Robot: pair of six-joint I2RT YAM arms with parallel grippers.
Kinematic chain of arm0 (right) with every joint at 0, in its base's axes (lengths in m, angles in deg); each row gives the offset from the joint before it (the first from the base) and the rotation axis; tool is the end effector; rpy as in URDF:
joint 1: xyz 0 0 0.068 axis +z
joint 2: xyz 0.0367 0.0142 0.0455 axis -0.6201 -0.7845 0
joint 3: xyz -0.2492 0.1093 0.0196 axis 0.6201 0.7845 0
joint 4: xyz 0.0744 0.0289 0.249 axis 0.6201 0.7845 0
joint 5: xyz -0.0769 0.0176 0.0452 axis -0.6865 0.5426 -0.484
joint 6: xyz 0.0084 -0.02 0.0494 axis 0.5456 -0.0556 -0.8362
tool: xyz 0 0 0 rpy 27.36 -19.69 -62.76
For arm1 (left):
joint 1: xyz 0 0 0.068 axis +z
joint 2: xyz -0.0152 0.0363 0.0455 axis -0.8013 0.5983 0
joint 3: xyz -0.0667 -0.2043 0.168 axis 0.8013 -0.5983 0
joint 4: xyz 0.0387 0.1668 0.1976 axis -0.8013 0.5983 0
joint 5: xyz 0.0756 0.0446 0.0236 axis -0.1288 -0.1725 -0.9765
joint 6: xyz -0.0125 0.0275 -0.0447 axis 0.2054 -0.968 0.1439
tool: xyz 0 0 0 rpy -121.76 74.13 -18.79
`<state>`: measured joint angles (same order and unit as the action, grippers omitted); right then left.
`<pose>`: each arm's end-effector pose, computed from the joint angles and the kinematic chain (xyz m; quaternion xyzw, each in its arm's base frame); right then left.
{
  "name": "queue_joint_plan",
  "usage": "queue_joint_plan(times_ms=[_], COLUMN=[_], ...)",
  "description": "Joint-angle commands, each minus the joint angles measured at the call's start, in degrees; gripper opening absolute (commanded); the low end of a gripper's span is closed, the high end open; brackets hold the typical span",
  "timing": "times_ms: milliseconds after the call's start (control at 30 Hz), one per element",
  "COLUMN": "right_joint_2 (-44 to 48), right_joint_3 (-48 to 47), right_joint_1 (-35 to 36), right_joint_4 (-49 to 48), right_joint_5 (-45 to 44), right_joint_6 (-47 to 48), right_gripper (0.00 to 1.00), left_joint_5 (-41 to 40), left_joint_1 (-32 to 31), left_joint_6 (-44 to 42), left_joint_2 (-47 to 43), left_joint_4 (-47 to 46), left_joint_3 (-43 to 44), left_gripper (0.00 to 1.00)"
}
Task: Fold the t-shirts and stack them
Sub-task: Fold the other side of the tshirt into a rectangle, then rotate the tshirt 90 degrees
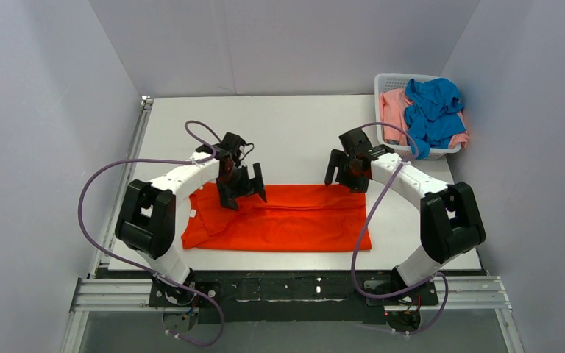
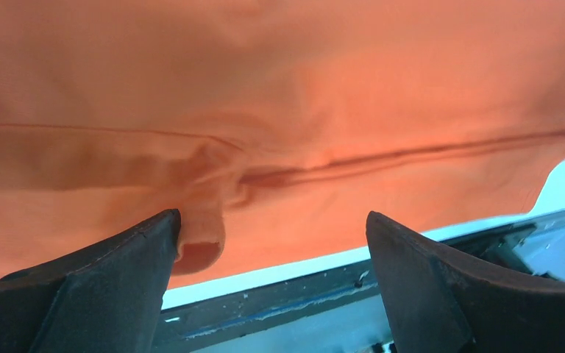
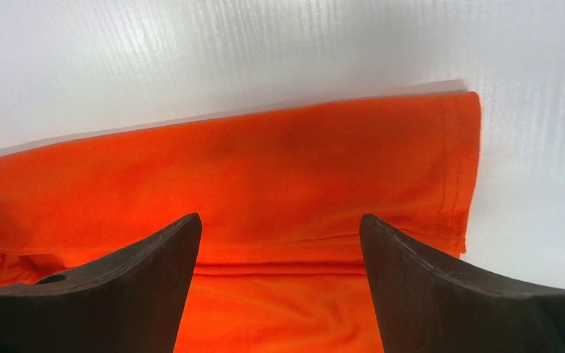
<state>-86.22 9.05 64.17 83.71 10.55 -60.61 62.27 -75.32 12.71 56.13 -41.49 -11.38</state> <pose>0.2907 0.1363 0.2195 0.1048 0.9588 0.0863 0.2496 0.3429 -0.1485 0.2394 -0.0519 0.8937 -0.3057 0.3242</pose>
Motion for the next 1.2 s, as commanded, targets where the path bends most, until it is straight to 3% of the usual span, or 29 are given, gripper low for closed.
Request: queue_joint_plan(times_ms=[0,233,367,533,667,767,933,1167], right_joint_2=[-1.5,-1.1,-1.6,-4.0,-6.5,-8.3,-9.0,-8.1], right_joint_3=[-2.7,-1.4,-2.8,-4.3,-4.6,-4.7,-3.2,2.0], right_joint_1=[-0.6,-1.3,-1.3,-1.3,-1.3,-1.3,-1.3,-1.3], right_joint_4=[-1.5,-3.4,-4.1,-5.3,-5.9,-5.6,-6.2,-6.2], right_joint_5=[2.9,3.9,6.1,9.9,10.9,10.2,11.6,14.1], right_joint_6=[1.0,2.2,4.8,7.4,7.3,7.4,7.3,6.2], right_gripper=[0.87,0.87,0.87,0.87,0.87,0.87,0.87,0.87], left_joint_5=[2.5,-0.2,-3.8,4.7,-2.0,-3.5,-6.2,-8.9], left_joint_1=[-4.0,-8.2,-8.1,-8.0,-7.0,-1.8,4.4,7.2], left_joint_6=[0.9,2.5,2.0,3.8,6.8,11.6,19.8,21.7], left_joint_2=[-2.1,-8.9,-10.9,-20.0,-24.5,-22.0,-17.0,0.6], left_joint_4=[6.8,7.0,11.1,7.1,10.4,11.2,-1.2,-6.1], left_joint_3=[-4.6,-11.5,-9.3,-8.3,-9.4,-12.2,-20.7,-14.4], left_gripper=[0.98,0.98,0.98,0.98,0.98,0.98,0.98,0.98])
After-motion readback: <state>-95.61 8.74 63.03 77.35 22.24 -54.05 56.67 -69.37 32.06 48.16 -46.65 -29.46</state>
